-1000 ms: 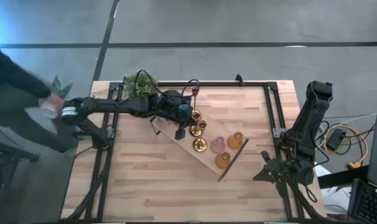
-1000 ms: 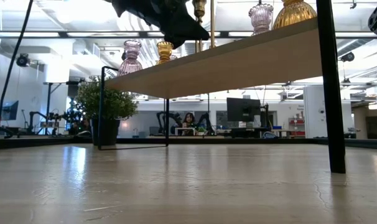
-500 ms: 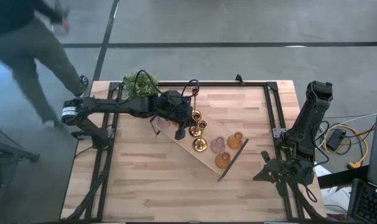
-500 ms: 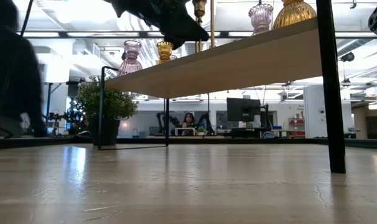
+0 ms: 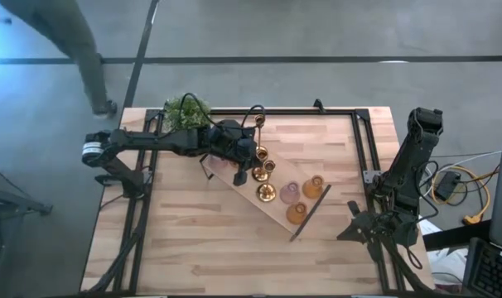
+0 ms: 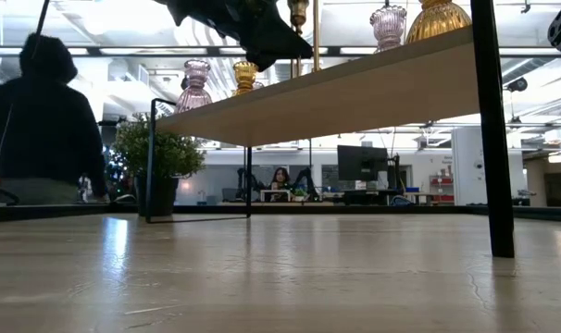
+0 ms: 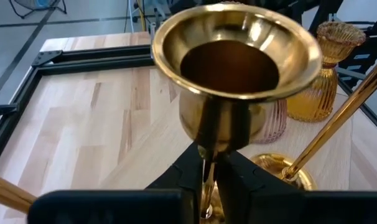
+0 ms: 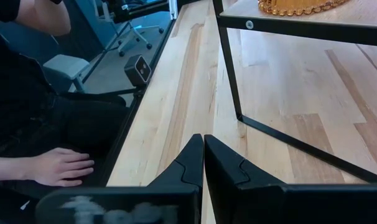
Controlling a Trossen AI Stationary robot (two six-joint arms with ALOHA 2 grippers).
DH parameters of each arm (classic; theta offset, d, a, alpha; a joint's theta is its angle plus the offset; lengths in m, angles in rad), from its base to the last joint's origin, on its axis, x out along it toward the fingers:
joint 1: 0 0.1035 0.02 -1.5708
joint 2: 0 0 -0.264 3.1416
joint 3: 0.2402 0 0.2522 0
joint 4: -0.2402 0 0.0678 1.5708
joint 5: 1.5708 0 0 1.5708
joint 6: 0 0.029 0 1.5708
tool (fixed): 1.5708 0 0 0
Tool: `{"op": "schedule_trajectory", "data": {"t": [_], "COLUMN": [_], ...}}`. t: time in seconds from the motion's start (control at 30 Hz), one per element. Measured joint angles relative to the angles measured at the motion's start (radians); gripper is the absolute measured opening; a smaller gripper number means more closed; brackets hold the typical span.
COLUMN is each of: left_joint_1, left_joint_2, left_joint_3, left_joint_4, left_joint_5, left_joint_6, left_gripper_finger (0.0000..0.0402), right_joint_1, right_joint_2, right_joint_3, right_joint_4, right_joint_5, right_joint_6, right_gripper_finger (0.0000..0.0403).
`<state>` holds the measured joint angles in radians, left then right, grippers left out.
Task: Pick & Place candle stick holders
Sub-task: Put the gold candle holder on the shelf, then return to Home Position
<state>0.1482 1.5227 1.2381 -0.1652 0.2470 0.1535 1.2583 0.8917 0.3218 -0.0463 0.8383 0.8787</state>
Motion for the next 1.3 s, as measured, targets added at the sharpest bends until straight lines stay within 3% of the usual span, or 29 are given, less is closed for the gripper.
{"op": "schedule_trajectory", "data": {"t": [0.43,1.3], "left_joint_1": [0.0,0.001], "left_joint_2": [0.0,-0.071], "left_joint_3": [0.0,0.0], "left_joint_4": [0.0,-0.124], "left_joint_5": [0.0,-0.007], "left_joint_6": [-0.017,-0.004], "left_gripper_finger": [0.0112,0.0115], "right_joint_1": [0.0,0.0], "right_joint_2": [0.0,0.0], "right_joint_3": [0.0,0.0], "right_joint_4": [0.0,0.0], "right_joint_5": [0.0,0.0], "right_joint_6": [0.0,0.0], "right_gripper_finger": [0.0008,0.0008]}}
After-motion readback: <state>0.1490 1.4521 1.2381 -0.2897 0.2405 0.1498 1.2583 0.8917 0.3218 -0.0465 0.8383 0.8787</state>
